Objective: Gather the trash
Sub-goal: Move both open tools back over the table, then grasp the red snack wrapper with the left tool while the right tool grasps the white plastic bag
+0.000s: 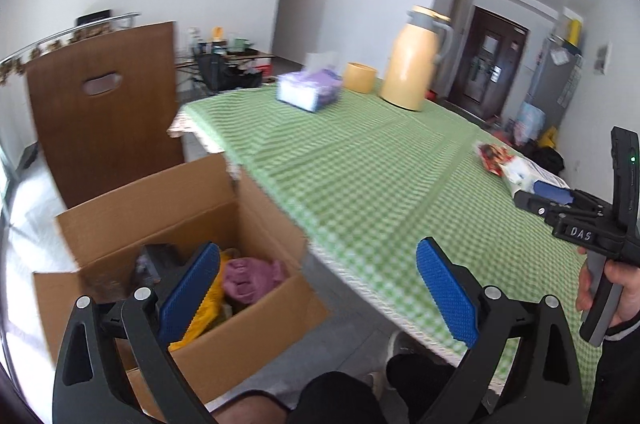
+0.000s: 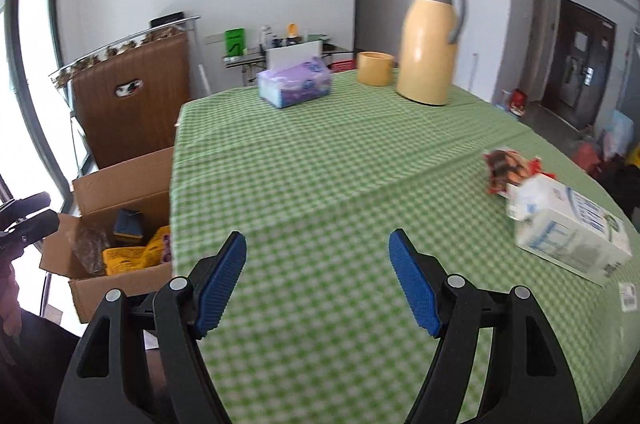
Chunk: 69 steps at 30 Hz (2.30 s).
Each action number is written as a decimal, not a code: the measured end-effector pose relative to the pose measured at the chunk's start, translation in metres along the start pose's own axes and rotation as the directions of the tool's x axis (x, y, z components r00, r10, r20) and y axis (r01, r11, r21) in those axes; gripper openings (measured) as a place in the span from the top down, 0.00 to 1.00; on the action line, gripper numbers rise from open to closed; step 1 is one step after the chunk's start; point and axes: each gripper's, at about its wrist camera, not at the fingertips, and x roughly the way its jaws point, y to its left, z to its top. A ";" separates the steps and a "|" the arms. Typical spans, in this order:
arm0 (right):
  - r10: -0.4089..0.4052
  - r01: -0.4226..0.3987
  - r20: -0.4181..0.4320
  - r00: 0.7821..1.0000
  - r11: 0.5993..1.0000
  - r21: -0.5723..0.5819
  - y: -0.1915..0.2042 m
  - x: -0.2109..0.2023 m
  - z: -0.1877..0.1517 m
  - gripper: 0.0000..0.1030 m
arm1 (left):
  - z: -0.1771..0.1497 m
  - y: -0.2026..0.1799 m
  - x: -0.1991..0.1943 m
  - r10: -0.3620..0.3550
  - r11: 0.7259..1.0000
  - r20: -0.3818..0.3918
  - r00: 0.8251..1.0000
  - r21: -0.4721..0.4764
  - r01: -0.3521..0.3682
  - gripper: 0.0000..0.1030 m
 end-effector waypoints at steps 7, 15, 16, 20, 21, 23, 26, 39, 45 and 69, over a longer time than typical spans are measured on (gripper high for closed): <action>-0.274 0.267 -0.005 0.962 0.936 0.230 -0.145 -0.074 -0.056 0.27 | 0.008 -0.087 0.048 -0.166 0.980 -0.064 0.984 0.096 0.172 0.08; -0.416 0.384 -0.051 0.908 0.779 0.496 -0.248 -0.134 -0.119 0.26 | 0.028 -0.190 0.113 -0.330 0.911 -0.115 0.937 0.223 0.348 0.07; -0.424 0.391 -0.052 0.904 0.772 0.501 -0.252 -0.137 -0.122 0.26 | 0.032 -0.202 0.120 -0.320 0.908 -0.118 0.940 0.246 0.340 0.07; -0.427 0.396 -0.052 0.903 0.776 0.491 -0.262 -0.139 -0.117 0.26 | 0.054 -0.243 0.166 -0.279 0.891 -0.138 0.950 0.332 0.310 0.07; -0.427 0.396 -0.049 0.903 0.784 0.478 -0.264 -0.138 -0.112 0.26 | 0.063 -0.250 0.183 -0.264 0.896 -0.148 0.953 0.328 0.299 0.07; -0.430 0.400 -0.041 0.902 0.795 0.456 -0.267 -0.139 -0.106 0.26 | 0.082 -0.257 0.214 -0.273 0.904 -0.186 0.944 0.286 0.318 0.07; -0.428 0.397 -0.032 0.903 0.804 0.442 -0.274 -0.135 -0.093 0.26 | 0.111 -0.270 0.268 -0.287 0.928 -0.244 0.926 0.169 0.332 0.09; -0.359 0.349 -0.013 0.933 0.895 0.277 -0.299 -0.077 0.005 0.26 | 0.137 -0.343 0.424 -0.391 0.903 -0.501 0.772 -0.047 0.427 0.93; -0.266 0.263 -0.015 0.964 0.938 0.227 -0.309 -0.017 0.064 0.26 | 0.177 -0.342 0.352 -0.530 0.825 -0.318 0.786 0.022 0.565 0.99; 0.035 0.065 -0.572 0.819 0.986 0.153 -0.207 0.251 0.146 0.97 | 0.211 -0.092 0.140 -0.104 0.990 0.058 0.993 0.106 0.098 0.99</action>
